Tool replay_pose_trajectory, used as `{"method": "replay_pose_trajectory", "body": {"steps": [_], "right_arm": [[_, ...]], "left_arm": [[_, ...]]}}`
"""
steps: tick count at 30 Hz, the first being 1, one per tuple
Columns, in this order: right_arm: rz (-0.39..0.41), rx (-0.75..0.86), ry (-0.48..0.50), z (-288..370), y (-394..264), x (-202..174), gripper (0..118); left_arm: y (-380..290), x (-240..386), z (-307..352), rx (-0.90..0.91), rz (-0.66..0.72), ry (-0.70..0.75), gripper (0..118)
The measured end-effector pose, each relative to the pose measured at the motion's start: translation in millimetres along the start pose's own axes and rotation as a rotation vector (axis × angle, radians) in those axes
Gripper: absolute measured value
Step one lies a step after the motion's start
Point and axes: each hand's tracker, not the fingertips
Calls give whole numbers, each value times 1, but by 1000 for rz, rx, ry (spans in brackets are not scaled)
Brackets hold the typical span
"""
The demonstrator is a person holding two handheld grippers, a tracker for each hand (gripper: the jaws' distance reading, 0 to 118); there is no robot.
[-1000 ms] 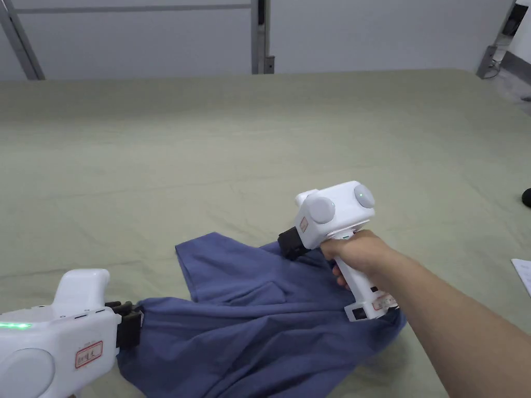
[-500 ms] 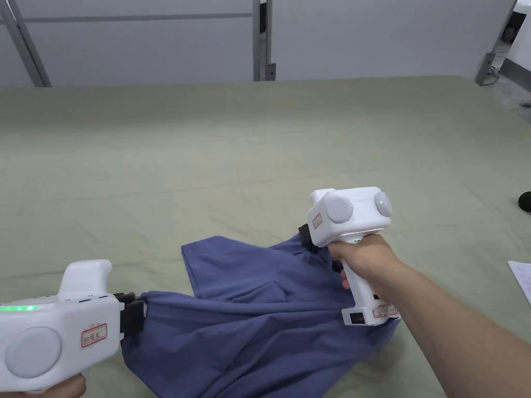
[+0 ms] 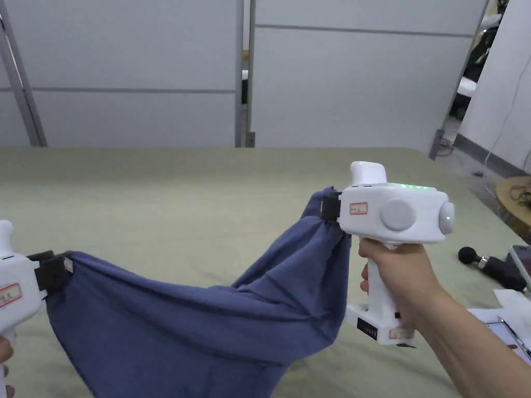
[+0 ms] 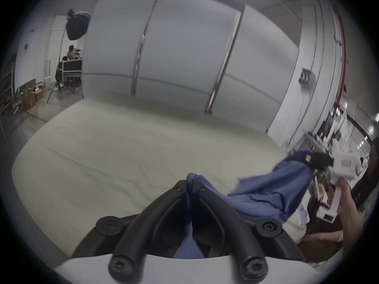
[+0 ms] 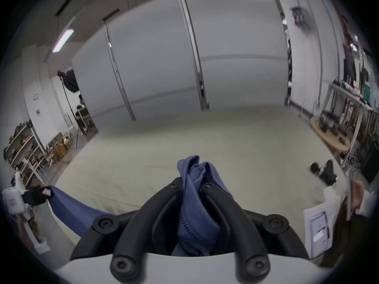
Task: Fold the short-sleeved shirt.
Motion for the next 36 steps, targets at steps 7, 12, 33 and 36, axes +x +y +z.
{"method": "replay_pose_trajectory", "body": {"steps": [7, 12, 33, 36], "right_arm": [[-84, 284, 55, 164, 37, -24, 14], [-191, 505, 112, 266, 48, -37, 14], [-205, 761, 203, 401, 63, -34, 14], [-196, 733, 188, 383, 68, -34, 14]], "left_arm": [[63, -6, 107, 241, 36, 15, 3], [99, -10, 184, 393, 39, -14, 3], [152, -12, 332, 621, -72, -77, 3], [157, -13, 308, 588, -100, -37, 3]]}}
